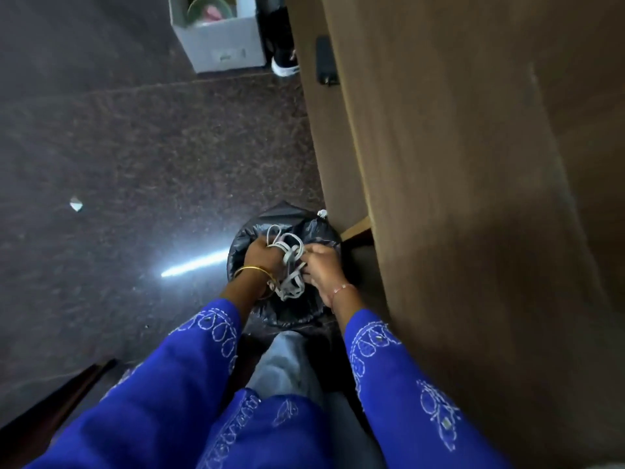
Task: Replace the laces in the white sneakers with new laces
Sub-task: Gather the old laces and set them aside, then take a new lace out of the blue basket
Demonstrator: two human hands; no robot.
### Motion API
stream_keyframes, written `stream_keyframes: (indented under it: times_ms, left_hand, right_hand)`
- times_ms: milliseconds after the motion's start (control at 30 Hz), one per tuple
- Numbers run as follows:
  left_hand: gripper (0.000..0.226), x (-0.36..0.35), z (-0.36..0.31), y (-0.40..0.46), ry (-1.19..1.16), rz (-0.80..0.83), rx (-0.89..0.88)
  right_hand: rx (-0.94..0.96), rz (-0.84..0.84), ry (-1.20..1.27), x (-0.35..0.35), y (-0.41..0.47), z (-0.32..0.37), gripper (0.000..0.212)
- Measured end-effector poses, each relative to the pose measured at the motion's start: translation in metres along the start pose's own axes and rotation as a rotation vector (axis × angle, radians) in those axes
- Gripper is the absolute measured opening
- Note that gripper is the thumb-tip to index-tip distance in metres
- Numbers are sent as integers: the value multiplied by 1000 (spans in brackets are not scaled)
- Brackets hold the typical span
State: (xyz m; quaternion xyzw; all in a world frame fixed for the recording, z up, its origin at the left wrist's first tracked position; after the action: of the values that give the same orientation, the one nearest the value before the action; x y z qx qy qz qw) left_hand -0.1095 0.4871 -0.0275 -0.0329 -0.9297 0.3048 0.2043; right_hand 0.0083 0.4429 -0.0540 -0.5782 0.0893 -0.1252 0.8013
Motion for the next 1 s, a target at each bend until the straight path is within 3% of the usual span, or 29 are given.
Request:
stream_keyframes:
  times_ms: [133,267,467,833,1000]
  left_hand:
    - [22,-16,40,39,192,94,-55]
    - [48,-33,71,53,461,309,-43]
    - [45,-23,76,41,550,317,-16]
    - [43,-5,-76,-43,674,343,-319]
    - [40,-8,-153,-94,716,385,-499]
  right_hand:
    - [-17,-16,-50,-9,68,-21,27]
    - [-18,-71,-179,-11,100,-33,35]
    - [40,-88,-361,-13,87,-29,41]
    - [194,-132,-338,12,-69,45,36]
    - [250,-179,-163,42,-149,71,33]
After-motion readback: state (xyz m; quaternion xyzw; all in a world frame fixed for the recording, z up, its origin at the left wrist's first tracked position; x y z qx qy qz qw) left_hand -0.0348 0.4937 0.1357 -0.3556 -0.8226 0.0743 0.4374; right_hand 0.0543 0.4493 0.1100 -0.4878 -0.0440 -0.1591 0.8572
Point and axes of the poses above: each hand's wrist, its own y-axis towards the middle knuckle, its own x-axis out of the back of the hand, z = x × y, the point moved 10 cm from there along y, towards the middle knuckle, and after that the axes turned 15 degrees about -x, right-handed, at the moved point
